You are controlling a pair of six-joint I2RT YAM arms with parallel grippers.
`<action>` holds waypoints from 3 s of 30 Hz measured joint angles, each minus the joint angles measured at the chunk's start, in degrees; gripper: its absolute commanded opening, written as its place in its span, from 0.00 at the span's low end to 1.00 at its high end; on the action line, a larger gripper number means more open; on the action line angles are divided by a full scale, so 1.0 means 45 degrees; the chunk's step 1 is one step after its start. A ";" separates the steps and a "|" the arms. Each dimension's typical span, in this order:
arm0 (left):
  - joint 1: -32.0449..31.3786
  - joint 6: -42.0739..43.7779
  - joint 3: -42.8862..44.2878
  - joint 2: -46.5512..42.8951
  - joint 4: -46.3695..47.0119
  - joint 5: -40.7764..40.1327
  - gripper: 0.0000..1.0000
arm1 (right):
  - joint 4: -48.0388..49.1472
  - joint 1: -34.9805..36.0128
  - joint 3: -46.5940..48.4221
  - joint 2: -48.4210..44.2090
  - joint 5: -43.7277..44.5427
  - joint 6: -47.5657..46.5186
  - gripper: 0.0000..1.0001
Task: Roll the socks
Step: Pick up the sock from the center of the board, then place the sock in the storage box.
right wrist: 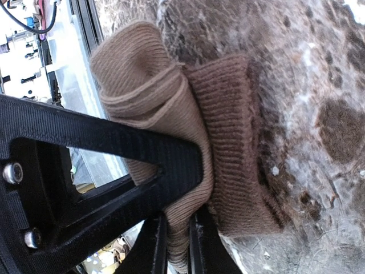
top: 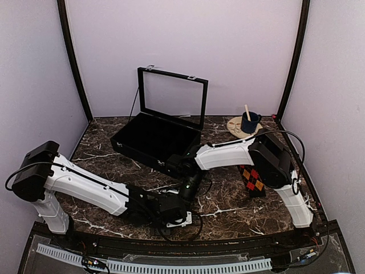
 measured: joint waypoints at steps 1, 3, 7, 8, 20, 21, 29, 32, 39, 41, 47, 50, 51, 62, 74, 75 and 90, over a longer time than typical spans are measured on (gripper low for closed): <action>0.0049 0.0000 0.0053 0.0063 -0.0063 0.0121 0.00 | -0.0010 -0.0005 0.0000 0.0000 0.0000 0.0005 0.04; 0.0165 0.0005 0.0141 0.0126 -0.0185 0.0384 0.00 | -0.0015 -0.0019 0.0000 0.0000 -0.0005 0.0005 0.09; 0.0457 0.0000 0.0316 0.0160 -0.0393 0.1039 0.00 | 0.0151 -0.0131 -0.0209 -0.0024 -0.0189 0.0087 0.18; 0.0539 -0.0005 0.0359 0.0165 -0.0442 0.1239 0.00 | 0.0306 -0.0204 -0.0379 -0.0092 -0.0277 0.0175 0.20; 0.1535 -0.0447 0.0918 0.0413 -0.0350 0.3929 0.00 | 0.1919 -0.0981 -0.2531 -0.1486 -0.0204 0.1127 0.33; 0.1613 -0.0505 0.0928 0.0423 -0.0330 0.4114 0.00 | 0.2040 -0.1044 -0.2686 -0.1593 -0.0102 0.1209 0.33; 0.1933 -0.0928 0.0942 0.0525 0.0034 0.5275 0.00 | 0.2885 -0.1452 -0.3973 -0.2603 0.0597 0.1783 0.34; 0.2064 -0.1200 0.0899 0.0510 0.0141 0.5639 0.00 | 0.3133 -0.1647 -0.4386 -0.2977 0.1039 0.2030 0.33; 0.2618 -0.1846 0.0549 0.0340 0.0563 0.6601 0.00 | 0.3759 -0.2152 -0.5285 -0.3900 0.1909 0.2662 0.34; 0.2769 -0.2011 0.0442 0.0301 0.0699 0.6824 0.00 | 0.3949 -0.2220 -0.5440 -0.4109 0.2118 0.2846 0.34; 0.2953 -0.2433 0.0238 0.0199 0.0903 0.7232 0.00 | 0.4352 -0.2273 -0.5741 -0.4488 0.2569 0.3220 0.34; 0.2963 -0.2579 0.0233 0.0189 0.0908 0.7232 0.00 | 0.4454 -0.2273 -0.5746 -0.4537 0.2739 0.3347 0.34; 0.2963 -0.2613 0.0228 0.0180 0.0903 0.7213 0.00 | 0.4493 -0.2273 -0.5746 -0.4556 0.2778 0.3371 0.34; 0.4085 -0.3687 -0.0189 -0.0680 0.0199 0.7116 0.00 | 0.4653 -0.2278 -0.5751 -0.4813 0.3249 0.3449 0.34; 0.6246 -0.5561 0.0228 -0.3279 -0.0248 0.6999 0.00 | 0.4843 -0.2341 -0.5906 -0.4988 0.3415 0.3531 0.35; 0.6489 -0.5659 0.0408 -0.3555 -0.0316 0.6858 0.00 | 0.4862 -0.2341 -0.5911 -0.4988 0.3444 0.3541 0.34; 0.9029 -0.5357 0.3113 -0.4818 -0.0656 0.1982 0.00 | 0.5450 -0.2346 -0.5911 -0.5425 0.4609 0.4061 0.35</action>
